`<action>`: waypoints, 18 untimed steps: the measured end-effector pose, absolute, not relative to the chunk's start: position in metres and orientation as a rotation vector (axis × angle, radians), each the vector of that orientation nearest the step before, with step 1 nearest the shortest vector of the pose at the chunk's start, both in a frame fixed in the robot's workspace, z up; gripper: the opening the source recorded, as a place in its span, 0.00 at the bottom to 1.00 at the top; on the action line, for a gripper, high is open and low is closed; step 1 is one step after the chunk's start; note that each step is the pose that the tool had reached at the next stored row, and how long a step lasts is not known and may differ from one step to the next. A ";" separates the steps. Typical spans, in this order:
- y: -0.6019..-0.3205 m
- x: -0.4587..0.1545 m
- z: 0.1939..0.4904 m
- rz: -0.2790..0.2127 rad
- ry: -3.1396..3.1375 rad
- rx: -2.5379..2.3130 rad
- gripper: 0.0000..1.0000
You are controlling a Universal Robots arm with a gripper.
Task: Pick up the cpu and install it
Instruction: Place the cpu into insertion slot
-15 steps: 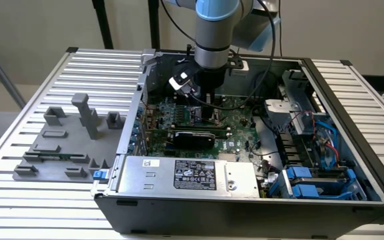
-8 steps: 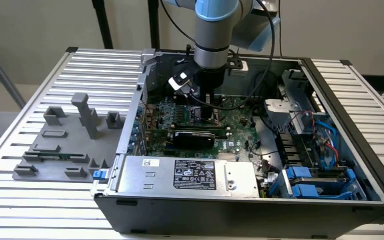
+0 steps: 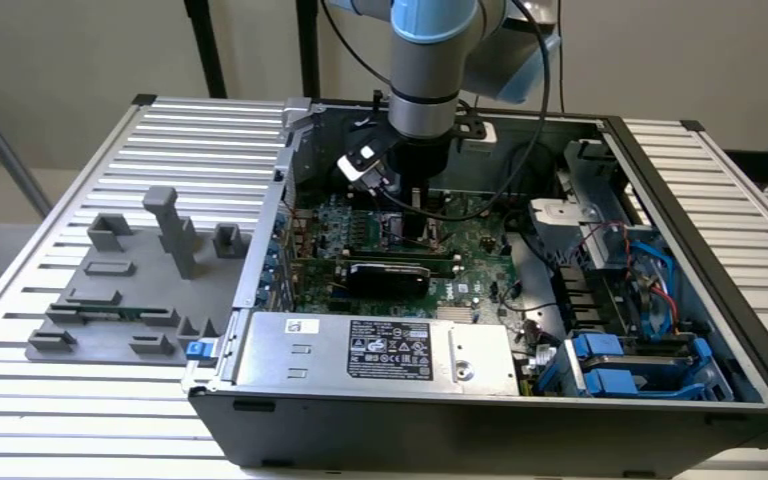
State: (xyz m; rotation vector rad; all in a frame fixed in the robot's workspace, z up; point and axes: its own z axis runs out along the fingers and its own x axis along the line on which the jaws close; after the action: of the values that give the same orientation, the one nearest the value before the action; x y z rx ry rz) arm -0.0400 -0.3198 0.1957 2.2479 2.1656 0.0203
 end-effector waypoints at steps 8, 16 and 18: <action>-0.320 -0.040 0.195 0.020 2.166 2.248 0.55; -0.320 -0.040 0.195 0.022 2.166 2.248 0.56; -0.320 -0.040 0.195 0.022 2.166 2.248 0.63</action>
State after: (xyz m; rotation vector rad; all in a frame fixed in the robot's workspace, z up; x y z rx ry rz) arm -0.0398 -0.3196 0.1947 2.2480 2.1658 0.0220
